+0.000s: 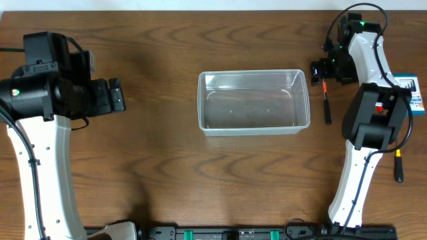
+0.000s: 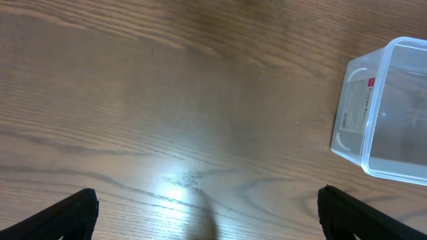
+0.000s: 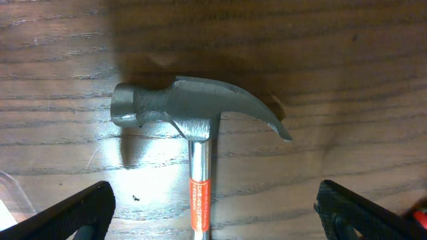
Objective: Pack container
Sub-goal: 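Lower the right gripper and close it on the hammer handle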
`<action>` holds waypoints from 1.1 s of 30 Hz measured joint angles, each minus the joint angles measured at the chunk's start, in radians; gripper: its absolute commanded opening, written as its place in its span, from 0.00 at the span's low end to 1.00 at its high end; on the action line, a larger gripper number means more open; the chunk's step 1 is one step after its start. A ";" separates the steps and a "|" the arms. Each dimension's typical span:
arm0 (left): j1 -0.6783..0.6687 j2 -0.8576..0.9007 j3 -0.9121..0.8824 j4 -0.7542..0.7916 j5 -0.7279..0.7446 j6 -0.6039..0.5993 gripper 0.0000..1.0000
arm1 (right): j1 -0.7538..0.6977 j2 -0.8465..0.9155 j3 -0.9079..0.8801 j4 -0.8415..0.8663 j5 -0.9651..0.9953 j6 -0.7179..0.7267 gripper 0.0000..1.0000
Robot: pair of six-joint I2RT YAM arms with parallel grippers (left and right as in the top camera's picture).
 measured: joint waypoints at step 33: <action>0.000 0.000 0.000 0.000 0.000 0.000 0.98 | 0.000 0.026 -0.001 -0.003 0.000 -0.008 0.82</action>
